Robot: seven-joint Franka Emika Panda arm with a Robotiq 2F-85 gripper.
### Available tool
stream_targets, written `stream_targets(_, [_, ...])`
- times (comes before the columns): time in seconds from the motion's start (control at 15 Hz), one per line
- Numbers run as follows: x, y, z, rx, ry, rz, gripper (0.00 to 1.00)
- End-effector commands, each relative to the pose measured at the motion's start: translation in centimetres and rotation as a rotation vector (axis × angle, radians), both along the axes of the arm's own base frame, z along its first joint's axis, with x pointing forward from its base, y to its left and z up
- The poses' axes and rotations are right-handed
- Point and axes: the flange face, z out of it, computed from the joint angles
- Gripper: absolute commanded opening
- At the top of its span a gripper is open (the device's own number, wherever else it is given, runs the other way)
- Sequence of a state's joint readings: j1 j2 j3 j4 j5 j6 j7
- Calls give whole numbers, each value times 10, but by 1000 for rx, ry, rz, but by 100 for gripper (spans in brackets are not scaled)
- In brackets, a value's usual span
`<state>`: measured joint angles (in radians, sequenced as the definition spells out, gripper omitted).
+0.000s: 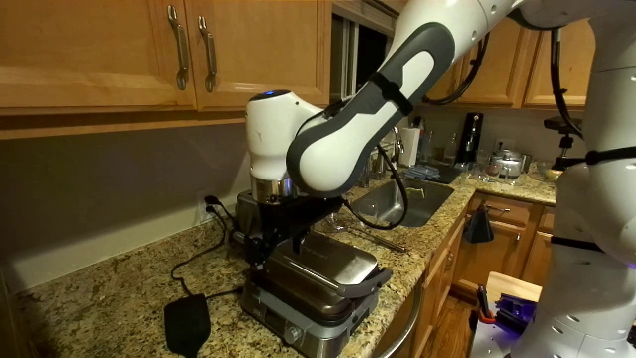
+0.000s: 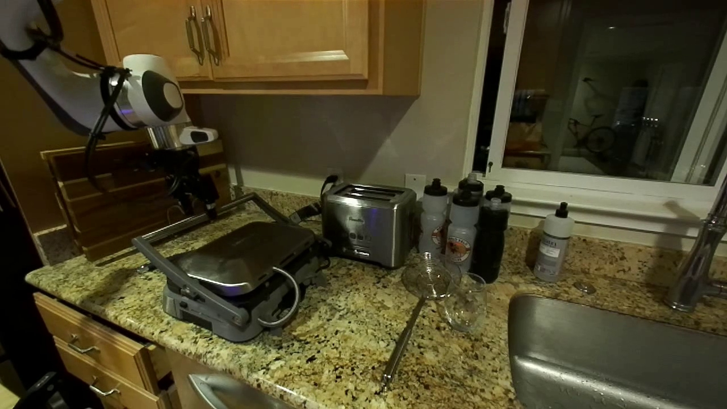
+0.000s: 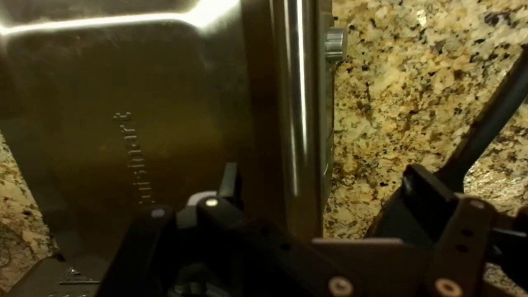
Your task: Open the grill sandwich maker
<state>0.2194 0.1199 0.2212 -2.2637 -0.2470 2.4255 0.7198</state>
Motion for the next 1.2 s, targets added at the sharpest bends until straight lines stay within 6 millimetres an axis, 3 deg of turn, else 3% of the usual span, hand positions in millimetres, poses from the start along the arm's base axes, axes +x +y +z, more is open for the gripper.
stream_targets(0.0, [-11,-8,-25,-17,-42,-8,100])
stream_targets(0.13, [-10,-13,-40,-16,-36,-12,100])
stream_targets(0.2, [-10,-14,-45,-10,-37,-11,75])
stream_targets(0.33, [-8,-16,-52,5,-45,-8,67])
stream_targets(0.93, [-4,-14,-46,18,-84,5,7])
stream_targets(1.13, [-4,-13,-44,14,-80,14,0])
